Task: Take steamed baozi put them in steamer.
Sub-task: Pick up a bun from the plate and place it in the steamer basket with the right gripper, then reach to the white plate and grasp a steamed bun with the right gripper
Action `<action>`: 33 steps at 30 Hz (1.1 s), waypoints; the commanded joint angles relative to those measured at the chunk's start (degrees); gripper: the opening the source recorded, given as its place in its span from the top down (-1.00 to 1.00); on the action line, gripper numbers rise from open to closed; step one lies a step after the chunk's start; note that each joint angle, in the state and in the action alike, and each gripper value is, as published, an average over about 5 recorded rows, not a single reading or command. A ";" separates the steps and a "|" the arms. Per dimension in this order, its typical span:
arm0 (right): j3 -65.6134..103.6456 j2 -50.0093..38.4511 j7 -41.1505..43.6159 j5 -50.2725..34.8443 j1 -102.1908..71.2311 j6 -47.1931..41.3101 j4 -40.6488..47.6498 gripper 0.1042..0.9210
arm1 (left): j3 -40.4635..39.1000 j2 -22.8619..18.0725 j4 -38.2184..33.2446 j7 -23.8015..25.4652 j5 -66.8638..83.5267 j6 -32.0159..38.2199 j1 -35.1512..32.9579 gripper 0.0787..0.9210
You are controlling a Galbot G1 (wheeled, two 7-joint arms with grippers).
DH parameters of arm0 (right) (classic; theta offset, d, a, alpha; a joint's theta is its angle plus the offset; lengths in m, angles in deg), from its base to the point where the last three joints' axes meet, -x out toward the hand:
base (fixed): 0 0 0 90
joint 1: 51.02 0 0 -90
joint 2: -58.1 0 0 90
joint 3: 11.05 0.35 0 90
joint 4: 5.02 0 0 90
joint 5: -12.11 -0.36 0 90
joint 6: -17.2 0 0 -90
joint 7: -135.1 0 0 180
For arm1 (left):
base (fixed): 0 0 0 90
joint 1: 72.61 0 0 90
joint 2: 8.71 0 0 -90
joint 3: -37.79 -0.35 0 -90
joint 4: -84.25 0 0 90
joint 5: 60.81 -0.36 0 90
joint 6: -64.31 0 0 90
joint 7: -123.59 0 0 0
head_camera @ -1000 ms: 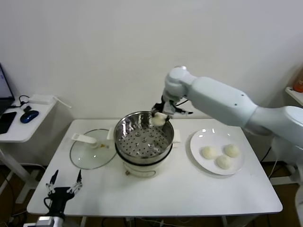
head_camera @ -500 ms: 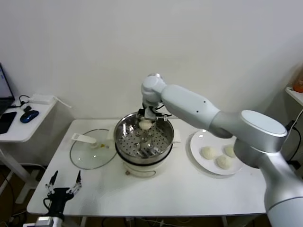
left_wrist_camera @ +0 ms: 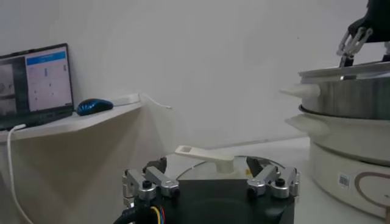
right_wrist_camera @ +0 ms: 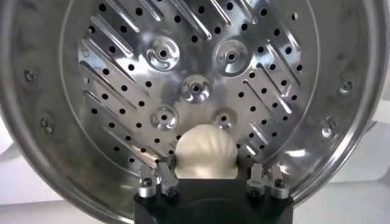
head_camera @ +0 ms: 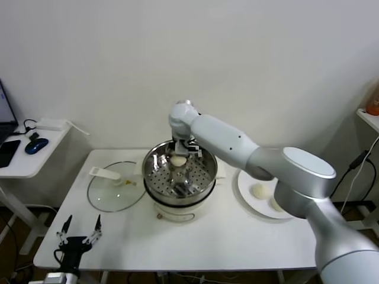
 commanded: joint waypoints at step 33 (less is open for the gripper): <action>-24.37 -32.98 7.84 -66.00 23.58 -34.18 -18.69 -0.76 | -0.12 -0.45 -2.38 -0.01 0.71 -0.67 0.25 -0.77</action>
